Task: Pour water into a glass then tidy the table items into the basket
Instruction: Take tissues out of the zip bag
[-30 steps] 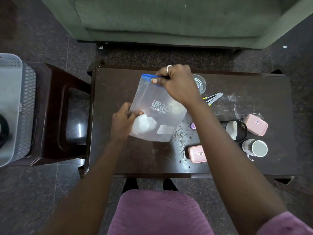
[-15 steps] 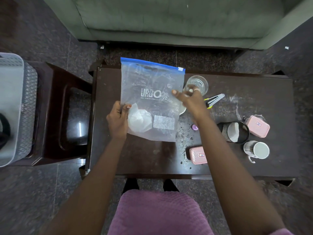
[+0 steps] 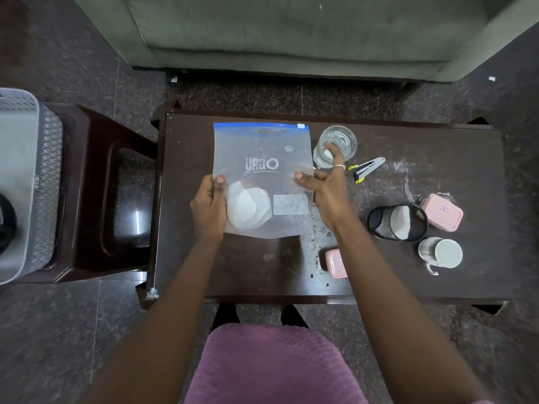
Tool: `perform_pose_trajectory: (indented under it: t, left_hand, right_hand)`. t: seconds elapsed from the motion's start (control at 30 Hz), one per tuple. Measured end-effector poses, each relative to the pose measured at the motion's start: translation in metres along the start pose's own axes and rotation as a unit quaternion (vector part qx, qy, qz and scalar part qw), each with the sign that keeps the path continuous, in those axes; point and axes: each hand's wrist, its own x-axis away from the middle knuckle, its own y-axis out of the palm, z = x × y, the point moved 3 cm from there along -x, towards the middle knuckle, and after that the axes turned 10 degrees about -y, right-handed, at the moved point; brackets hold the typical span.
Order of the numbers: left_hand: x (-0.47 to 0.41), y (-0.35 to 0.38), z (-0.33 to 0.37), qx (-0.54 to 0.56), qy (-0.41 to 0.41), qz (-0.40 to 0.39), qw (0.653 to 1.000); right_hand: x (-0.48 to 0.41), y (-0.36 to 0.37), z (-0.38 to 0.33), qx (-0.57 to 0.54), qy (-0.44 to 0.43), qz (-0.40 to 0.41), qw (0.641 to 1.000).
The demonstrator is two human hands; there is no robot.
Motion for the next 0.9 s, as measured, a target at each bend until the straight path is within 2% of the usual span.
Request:
perform_pose_trajectory:
  t: [0.13, 0.2, 0.27, 0.53, 0.67, 0.8, 0.9]
  left_hand:
    - [-0.009, -0.004, 0.005, 0.103, -0.045, -0.116, 0.987]
    - [-0.016, -0.006, 0.01, 0.157, -0.075, -0.157, 0.972]
    - [-0.023, -0.008, 0.016, 0.158, -0.078, -0.177, 0.968]
    - [-0.034, -0.019, 0.027, 0.02, 0.033, -0.161, 0.986]
    - [-0.033, -0.023, 0.03, -0.023, 0.042, -0.161, 0.986]
    - [-0.045, -0.038, 0.031, -0.046, 0.053, -0.094, 0.993]
    - [-0.054, -0.048, 0.038, -0.028, 0.066, -0.057, 0.996]
  right_hand:
    - [0.003, -0.001, -0.002, 0.033, -0.028, -0.078, 0.996]
    - [0.003, -0.002, -0.003, 0.047, -0.022, -0.087, 0.995]
    - [0.003, -0.004, -0.004, 0.065, -0.022, -0.081, 0.994]
    - [-0.005, -0.007, -0.007, 0.111, -0.032, -0.021, 0.993]
    - [-0.009, 0.001, -0.012, 0.154, -0.063, -0.001, 0.986]
    - [-0.022, 0.017, -0.018, 0.194, -0.113, 0.008, 0.974]
    - [-0.033, 0.036, -0.02, 0.192, -0.112, -0.035, 0.974]
